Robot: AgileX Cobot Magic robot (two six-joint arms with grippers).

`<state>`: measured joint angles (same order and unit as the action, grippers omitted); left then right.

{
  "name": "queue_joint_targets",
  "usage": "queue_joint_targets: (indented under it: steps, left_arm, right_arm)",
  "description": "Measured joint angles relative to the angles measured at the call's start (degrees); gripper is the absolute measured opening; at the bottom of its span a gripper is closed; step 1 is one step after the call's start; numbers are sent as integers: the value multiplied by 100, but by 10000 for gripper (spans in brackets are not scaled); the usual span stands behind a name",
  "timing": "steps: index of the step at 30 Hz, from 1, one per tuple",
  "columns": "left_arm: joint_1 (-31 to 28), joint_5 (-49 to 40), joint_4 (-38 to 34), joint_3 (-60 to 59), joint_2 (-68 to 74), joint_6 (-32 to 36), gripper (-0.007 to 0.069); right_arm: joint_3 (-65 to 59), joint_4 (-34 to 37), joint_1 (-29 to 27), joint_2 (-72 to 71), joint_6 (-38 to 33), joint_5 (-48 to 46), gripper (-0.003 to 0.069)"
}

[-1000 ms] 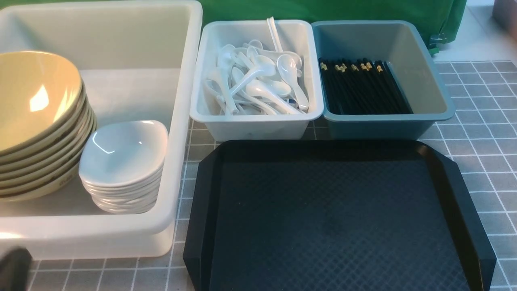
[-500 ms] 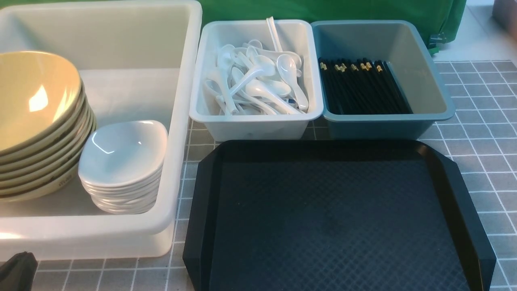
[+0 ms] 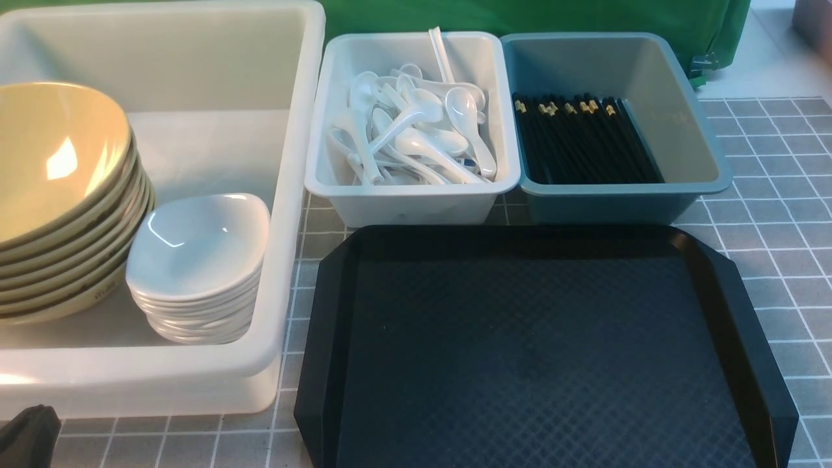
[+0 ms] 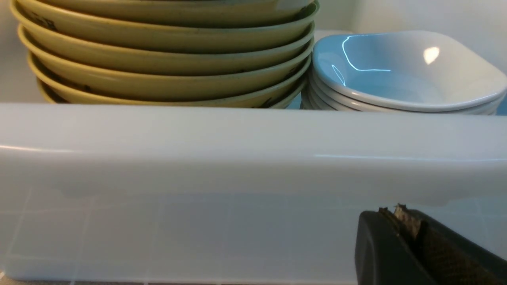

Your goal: On grey table put chopsticks spoon bowls plates into blue grey white boxes.

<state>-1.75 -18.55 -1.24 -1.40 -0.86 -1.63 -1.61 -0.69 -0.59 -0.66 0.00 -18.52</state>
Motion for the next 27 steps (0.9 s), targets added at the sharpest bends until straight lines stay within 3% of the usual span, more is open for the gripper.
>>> queue_joint_targets:
  steps: [27]
  left_arm:
    - [0,1,0,0,0,0,-8]
  right_arm:
    - [0,0,0,0,0,0,107]
